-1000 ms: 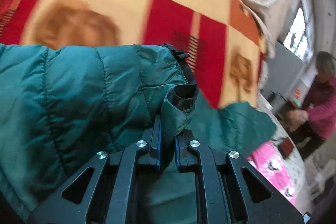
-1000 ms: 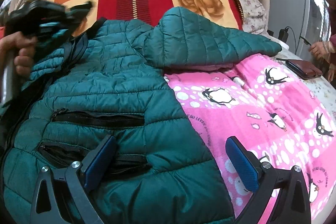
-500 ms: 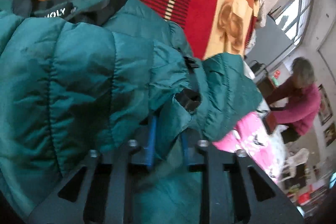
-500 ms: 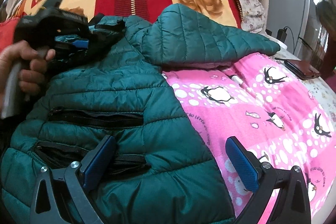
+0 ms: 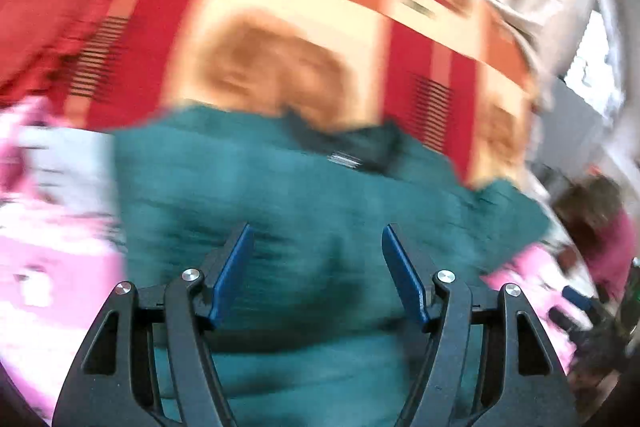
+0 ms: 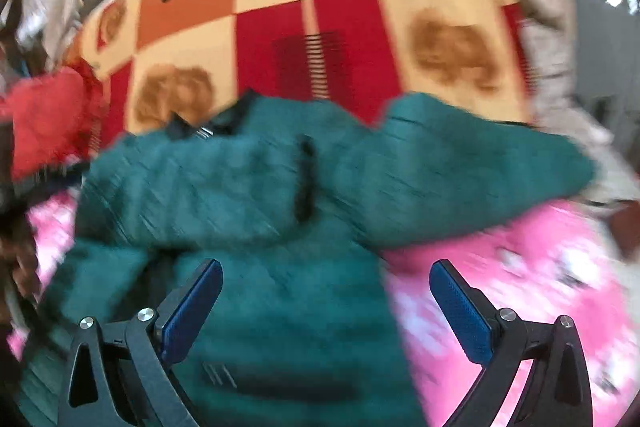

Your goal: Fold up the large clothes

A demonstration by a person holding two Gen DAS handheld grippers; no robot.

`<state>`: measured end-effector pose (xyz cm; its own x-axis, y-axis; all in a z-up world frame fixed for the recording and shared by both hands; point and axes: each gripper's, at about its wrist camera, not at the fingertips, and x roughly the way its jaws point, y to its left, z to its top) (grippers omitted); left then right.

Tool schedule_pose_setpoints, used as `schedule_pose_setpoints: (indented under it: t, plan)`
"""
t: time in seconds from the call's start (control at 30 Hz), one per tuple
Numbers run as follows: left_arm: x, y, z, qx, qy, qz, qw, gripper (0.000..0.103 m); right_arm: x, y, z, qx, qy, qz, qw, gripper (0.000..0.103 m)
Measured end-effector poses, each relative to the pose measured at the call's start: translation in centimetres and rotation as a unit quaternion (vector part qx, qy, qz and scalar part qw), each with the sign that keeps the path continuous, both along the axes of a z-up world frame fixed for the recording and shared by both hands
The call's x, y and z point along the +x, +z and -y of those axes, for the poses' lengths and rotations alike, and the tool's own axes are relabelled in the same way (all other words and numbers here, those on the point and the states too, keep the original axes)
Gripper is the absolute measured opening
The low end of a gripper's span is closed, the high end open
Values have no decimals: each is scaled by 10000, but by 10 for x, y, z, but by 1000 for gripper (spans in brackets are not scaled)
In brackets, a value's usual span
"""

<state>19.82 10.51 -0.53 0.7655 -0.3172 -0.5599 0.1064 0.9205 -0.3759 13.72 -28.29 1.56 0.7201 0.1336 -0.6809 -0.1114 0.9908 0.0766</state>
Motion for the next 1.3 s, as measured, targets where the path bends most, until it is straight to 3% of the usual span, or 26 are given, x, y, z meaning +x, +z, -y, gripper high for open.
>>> schedule_pose_setpoints:
  t: [0.07,0.2,0.27,0.33,0.4,0.6,0.73,0.8,0.93,1.0,1.07,1.13,1.2,1.3]
  plan:
    - [-3,-3,-25,112,398,28,9991,67,35,-17,-4,364,36,-269,9990,100]
    - [5,-27,-58,127,843,-291,9959,67,101,-67,-11,753,107,-1096,9911,56]
    - [10,-41,-63,63,931,-464,9946,67,109,-81,-14,1090,246,-1333,9848,54]
    - [14,-55,-68,-47,991,-684,9927,67,112,-82,-16,1233,416,-1386,9818,38]
    - [17,-63,-68,-121,978,-816,9918,67,106,-68,-12,1321,585,-1143,9829,16]
    - [19,-60,-61,-206,948,-703,9928,67,106,-40,20,717,298,-710,9944,13]
    - [24,-55,-45,-251,856,-637,9940,67,121,-61,38,935,235,-1235,9876,14]
    - [30,-57,-36,-200,779,-676,9945,67,121,-66,45,1309,174,-1391,9814,33]
    - [35,-66,-26,209,912,-807,9923,67,98,-42,56,1567,-16,-843,9840,40]
    - [33,-70,-28,110,939,-777,9925,67,78,-15,56,1389,-213,-252,9898,44]
    - [31,-72,-29,51,956,-759,9925,67,69,-1,44,1199,-28,4,9928,44]
    - [30,-78,-30,-11,1000,-776,9920,67,74,-1,11,1059,519,-132,9929,44]
    - [29,-83,-30,-56,999,-824,9916,67,85,-15,-25,618,982,-424,9923,44]
    - [28,-87,-35,-175,1023,-849,9910,67,101,-47,-38,78,951,-767,9925,45]
